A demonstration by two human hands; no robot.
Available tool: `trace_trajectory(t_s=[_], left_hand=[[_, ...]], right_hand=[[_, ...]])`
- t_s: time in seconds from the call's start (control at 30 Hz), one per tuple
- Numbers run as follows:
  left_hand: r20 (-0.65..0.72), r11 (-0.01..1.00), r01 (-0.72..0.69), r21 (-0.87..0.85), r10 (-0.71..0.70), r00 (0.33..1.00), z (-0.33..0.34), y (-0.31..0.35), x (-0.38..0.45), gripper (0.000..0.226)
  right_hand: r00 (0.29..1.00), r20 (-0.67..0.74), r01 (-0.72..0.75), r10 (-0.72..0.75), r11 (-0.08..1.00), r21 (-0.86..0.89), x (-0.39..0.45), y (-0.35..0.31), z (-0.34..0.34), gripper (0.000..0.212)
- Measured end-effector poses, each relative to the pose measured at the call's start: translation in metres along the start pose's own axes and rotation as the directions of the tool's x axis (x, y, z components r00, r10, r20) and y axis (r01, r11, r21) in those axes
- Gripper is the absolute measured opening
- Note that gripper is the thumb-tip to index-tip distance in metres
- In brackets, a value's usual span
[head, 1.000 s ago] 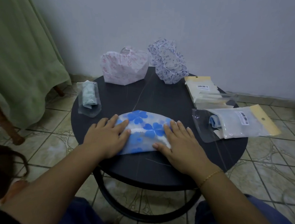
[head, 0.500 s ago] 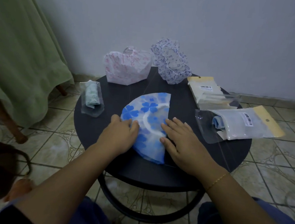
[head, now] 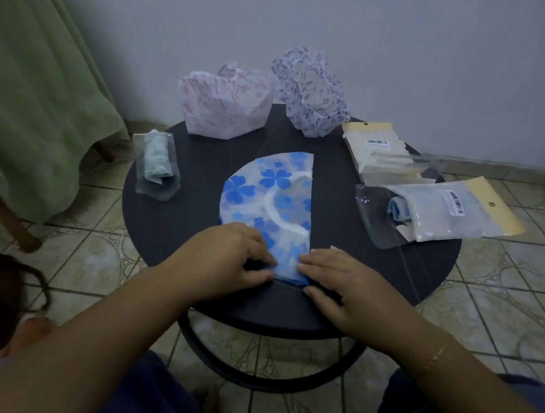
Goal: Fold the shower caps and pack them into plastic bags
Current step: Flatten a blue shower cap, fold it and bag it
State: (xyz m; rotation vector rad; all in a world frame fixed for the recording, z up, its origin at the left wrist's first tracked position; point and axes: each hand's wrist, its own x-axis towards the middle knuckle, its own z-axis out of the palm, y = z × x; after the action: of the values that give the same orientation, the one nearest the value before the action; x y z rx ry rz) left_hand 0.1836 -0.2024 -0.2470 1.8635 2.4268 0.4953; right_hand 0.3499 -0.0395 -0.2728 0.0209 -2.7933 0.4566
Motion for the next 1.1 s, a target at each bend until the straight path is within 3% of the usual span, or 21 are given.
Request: trace_trajectory(t_s=[0.23,0.4,0.6,0.8,0.93,1.1], left_hand=[[0.025,0.998,0.020,0.056,-0.021,0.999,0.001,0.010,0.007,0.059],[0.013,0.998,0.019,0.060,-0.020,1.000,0.004,0.017,0.011,0.028],[-0.007,0.998,0.064,-0.024,-0.064,0.998,0.006,0.017,0.014,0.024],[-0.025,0.975,0.191,-0.117,-0.195,0.980,0.009,0.017,0.017,0.023],[-0.074,0.965,0.220,-0.140,-0.232,0.970,0.015,0.016,0.020,0.021],[-0.097,0.959,0.220,-0.180,-0.239,0.966,0.020,0.012,0.024,0.027]], right_hand=[[0.993,-0.112,0.002,-0.020,0.988,-0.155,0.004,-0.001,0.002,0.032],[0.957,-0.213,-0.195,0.197,0.980,0.027,0.008,-0.006,-0.006,0.033],[0.918,-0.077,-0.377,0.389,0.916,0.138,0.010,-0.007,-0.011,0.035],[0.799,-0.047,-0.513,0.600,0.720,0.468,0.017,-0.006,-0.009,0.012],[0.752,-0.040,-0.551,0.658,0.660,0.510,0.023,-0.004,-0.006,0.019],[0.738,-0.070,-0.572,0.672,0.676,0.465,0.025,-0.005,0.000,0.022]])
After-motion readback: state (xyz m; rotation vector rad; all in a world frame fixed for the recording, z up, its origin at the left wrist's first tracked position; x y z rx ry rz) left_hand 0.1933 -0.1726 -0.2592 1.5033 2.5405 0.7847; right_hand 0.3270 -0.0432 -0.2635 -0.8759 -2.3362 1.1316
